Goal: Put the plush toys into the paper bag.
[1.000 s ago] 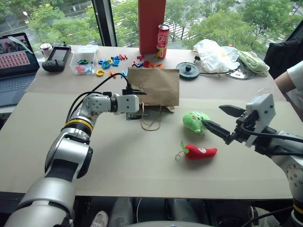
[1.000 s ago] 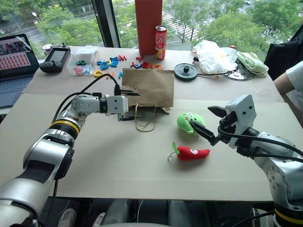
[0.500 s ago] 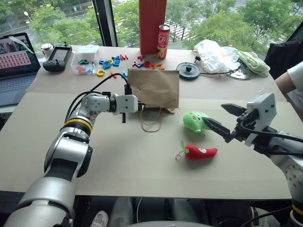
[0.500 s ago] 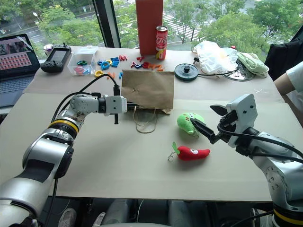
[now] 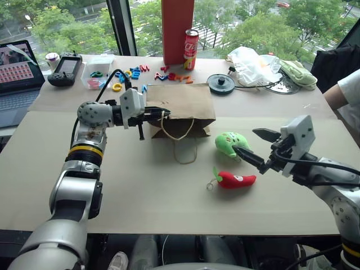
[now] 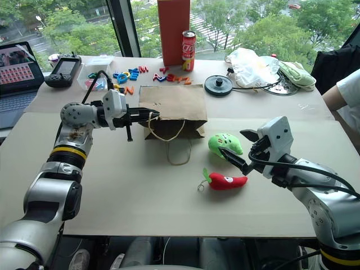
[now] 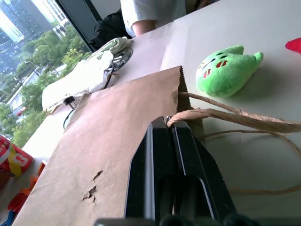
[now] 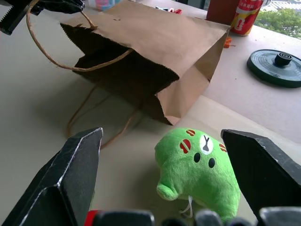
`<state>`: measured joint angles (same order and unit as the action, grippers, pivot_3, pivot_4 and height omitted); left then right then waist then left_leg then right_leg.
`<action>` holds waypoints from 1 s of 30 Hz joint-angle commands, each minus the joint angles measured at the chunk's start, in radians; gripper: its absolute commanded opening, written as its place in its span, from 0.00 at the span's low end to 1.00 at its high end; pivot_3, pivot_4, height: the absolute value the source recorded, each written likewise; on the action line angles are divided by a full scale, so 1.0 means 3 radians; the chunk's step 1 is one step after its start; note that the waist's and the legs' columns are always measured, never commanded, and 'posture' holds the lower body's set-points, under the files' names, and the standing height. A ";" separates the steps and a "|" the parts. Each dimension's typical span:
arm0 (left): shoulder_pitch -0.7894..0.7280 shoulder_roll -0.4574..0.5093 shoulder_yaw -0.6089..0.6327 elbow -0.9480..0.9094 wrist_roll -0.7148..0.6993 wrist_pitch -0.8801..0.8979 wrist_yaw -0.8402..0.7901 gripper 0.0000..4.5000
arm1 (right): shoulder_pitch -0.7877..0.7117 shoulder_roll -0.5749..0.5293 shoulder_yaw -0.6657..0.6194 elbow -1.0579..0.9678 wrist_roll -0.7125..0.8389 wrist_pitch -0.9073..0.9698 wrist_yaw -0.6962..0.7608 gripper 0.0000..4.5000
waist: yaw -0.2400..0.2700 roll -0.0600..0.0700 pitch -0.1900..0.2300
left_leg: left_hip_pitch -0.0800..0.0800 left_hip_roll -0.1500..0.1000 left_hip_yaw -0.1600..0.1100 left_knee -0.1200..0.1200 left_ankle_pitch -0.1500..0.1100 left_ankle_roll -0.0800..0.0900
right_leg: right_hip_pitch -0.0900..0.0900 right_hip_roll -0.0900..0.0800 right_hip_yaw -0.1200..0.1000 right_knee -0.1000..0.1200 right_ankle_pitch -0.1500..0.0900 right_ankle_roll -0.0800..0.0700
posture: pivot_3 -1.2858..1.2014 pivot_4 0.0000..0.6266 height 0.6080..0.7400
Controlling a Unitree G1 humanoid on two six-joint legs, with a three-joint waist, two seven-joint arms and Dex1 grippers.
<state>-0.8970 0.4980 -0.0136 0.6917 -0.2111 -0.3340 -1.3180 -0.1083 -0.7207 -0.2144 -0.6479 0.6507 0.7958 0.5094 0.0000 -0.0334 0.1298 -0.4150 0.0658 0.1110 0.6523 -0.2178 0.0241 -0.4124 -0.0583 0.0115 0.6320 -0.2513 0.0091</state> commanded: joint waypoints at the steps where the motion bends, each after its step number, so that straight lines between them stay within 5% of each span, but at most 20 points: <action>1: 0.0144 0.0057 0.0065 -0.0474 -0.0142 0.0381 0.0130 0.01 | -0.0139 0.0118 0.0201 -0.0160 0.0009 0.0054 -0.0133 1.00 | -0.0001 0.0000 0.0000 | 0.0001 0.0000 0.0000 0.0003 0.0000 0.0000 | 0.0002 0.0000 0.0001 0.0001 0.0000 0.0000 | 0.52 0.24 0.99; 8: 0.0287 0.0045 0.0076 -0.0791 -0.0196 0.0712 0.0270 0.01 | -0.0513 0.0578 0.0734 -0.0021 -0.0178 0.0175 -0.0499 1.00 | 0.0000 0.0000 0.0000 | 0.0000 0.0001 0.0003 0.0019 0.0000 0.0000 | 0.0002 0.0002 0.0001 0.0015 0.0000 0.0000 | 0.52 0.24 0.99; 11: 0.0281 0.0020 0.0085 -0.0819 -0.0213 0.0788 0.0318 0.00 | -0.0632 0.0830 0.0996 0.0168 -0.0365 0.0171 -0.0682 0.85 | 0.0003 0.0000 0.0000 | 0.0000 0.0000 0.0003 0.0021 0.0000 0.0000 | 0.0002 0.0001 0.0002 0.0020 -0.0001 0.0001 | 0.52 0.24 0.99; 22: 0.0281 -0.0016 0.0080 -0.0932 -0.0274 0.0967 0.0370 0.00 | -0.1343 0.1743 0.1531 0.1723 -0.1302 -0.0465 -0.1080 0.01 | -0.0040 0.0002 -0.0001 | -0.0005 0.0000 0.0007 0.0022 0.0001 -0.0001 | -0.0017 0.0004 0.0011 0.0036 0.0000 0.0000 | 0.52 0.24 0.99; 30: 0.0222 -0.0030 0.0136 -0.0966 -0.0314 0.1081 0.0466 0.00 | -0.1363 0.1984 0.1590 0.2308 -0.1617 -0.0550 -0.1078 0.01 | -0.0047 0.0003 -0.0002 | -0.0022 0.0001 0.0009 0.0022 0.0001 -0.0001 | -0.0030 0.0004 0.0009 0.0050 0.0000 0.0000 | 0.52 0.24 0.99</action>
<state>-0.8034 0.4862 0.0011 0.4415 -0.2780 -0.0229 -1.1987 -0.5153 -0.1344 0.2605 0.0453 0.1807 0.6375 0.1764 -0.0140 -0.0324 0.1294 -0.4215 0.0664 0.1137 0.6590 -0.2175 0.0236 -0.4213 -0.0571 0.0143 0.6470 -0.2513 0.0090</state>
